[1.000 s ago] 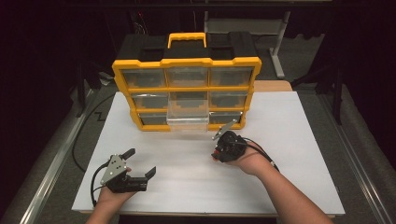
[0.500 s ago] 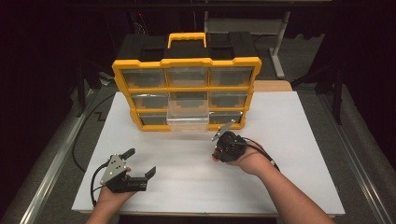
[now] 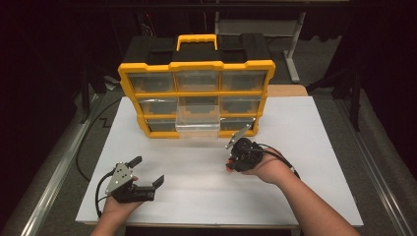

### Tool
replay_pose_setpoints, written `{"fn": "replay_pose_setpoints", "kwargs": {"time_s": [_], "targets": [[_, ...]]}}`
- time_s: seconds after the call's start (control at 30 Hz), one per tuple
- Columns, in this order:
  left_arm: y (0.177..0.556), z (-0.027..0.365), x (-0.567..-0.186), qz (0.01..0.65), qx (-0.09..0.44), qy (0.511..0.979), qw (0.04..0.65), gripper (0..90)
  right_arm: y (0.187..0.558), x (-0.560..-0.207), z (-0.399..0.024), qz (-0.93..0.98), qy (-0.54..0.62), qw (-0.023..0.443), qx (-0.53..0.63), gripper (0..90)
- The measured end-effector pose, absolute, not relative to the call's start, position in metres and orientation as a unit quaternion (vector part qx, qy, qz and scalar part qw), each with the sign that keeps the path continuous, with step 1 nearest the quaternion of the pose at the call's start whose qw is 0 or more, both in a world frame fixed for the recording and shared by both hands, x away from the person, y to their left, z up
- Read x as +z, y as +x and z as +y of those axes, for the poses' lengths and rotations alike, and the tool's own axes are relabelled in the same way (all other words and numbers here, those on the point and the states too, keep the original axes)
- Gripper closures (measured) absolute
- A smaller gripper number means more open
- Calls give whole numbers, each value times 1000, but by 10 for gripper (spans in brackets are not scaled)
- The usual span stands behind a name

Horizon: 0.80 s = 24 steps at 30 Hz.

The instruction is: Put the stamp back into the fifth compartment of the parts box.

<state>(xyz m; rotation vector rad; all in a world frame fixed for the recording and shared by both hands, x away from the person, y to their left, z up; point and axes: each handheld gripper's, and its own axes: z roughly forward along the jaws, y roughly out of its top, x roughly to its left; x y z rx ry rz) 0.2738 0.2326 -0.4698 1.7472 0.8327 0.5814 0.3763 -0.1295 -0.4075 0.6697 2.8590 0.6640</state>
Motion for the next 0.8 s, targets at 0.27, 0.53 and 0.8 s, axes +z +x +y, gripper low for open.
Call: {"fn": "replay_pose_setpoints", "kwargs": {"time_s": [0.27, 0.53, 0.8], "targets": [[274, 232, -470, 347, 243, 732, 533, 3, 373, -392, -135, 952, 212, 52, 213, 735], [274, 233, -470, 348, 244, 732, 533, 3, 371, -376, -136, 959, 195, 41, 201, 735], [274, 234, -470, 350, 243, 729, 536, 3, 370, -358, -135, 963, 184, 39, 193, 735]]}}
